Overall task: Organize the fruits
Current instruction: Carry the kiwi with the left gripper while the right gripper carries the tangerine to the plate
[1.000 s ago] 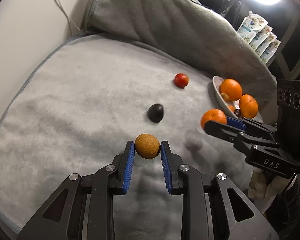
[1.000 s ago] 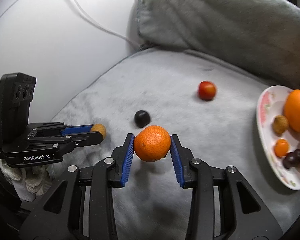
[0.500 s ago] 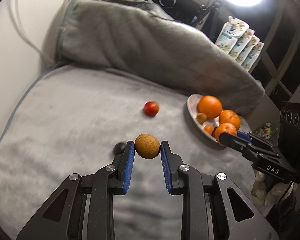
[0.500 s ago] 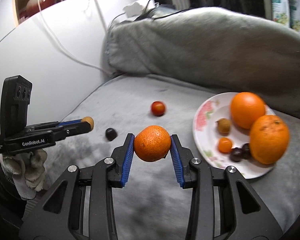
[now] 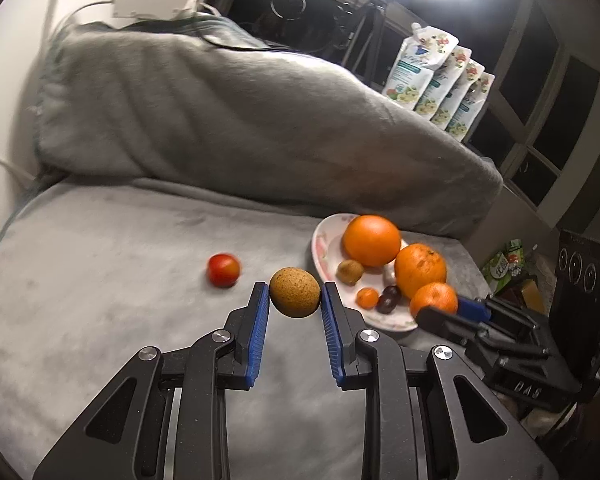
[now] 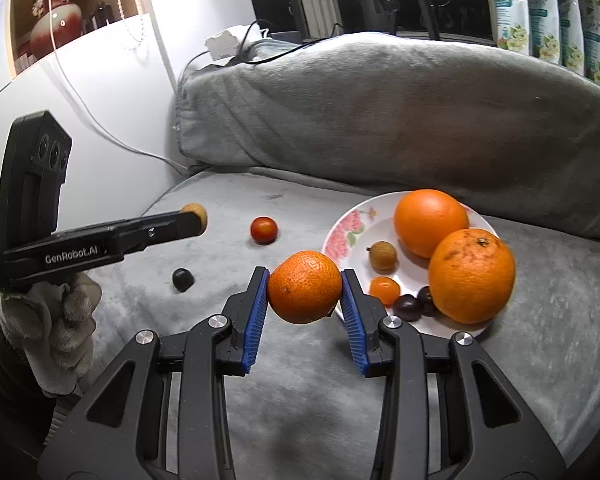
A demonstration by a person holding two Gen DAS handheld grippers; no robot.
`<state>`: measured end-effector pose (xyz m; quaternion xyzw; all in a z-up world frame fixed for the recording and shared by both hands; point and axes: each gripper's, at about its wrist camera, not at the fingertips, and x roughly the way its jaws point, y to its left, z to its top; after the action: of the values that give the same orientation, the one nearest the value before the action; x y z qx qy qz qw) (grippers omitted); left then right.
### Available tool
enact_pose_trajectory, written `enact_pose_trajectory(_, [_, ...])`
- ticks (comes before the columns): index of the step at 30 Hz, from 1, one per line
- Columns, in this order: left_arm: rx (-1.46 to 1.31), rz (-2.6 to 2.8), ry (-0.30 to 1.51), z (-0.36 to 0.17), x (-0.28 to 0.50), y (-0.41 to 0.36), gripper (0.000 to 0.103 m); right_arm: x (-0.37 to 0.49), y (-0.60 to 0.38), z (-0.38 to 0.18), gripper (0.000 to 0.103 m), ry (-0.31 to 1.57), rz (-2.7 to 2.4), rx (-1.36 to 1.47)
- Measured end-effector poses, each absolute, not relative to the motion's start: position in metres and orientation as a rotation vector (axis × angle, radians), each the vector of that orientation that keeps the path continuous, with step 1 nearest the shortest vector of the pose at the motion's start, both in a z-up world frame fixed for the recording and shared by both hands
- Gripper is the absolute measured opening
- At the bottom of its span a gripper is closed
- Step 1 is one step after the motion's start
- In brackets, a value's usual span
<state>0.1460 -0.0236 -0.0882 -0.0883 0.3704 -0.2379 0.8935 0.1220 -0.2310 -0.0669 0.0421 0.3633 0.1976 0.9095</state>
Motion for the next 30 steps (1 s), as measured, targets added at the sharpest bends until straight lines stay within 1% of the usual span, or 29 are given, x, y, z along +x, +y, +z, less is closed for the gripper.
enact_pose_trajectory(17, [-0.099,-0.569,0.788,-0.095,0.186,-0.088,0.025,0.13,-0.252,-0.082,0.038,0.77,0.356,0.103])
enact_pose_trajectory(30, [-0.071,-0.574,0.805,-0.103,0.202,-0.106,0.025,0.14,-0.258,-0.091,0.038,0.794,0.331,0.102])
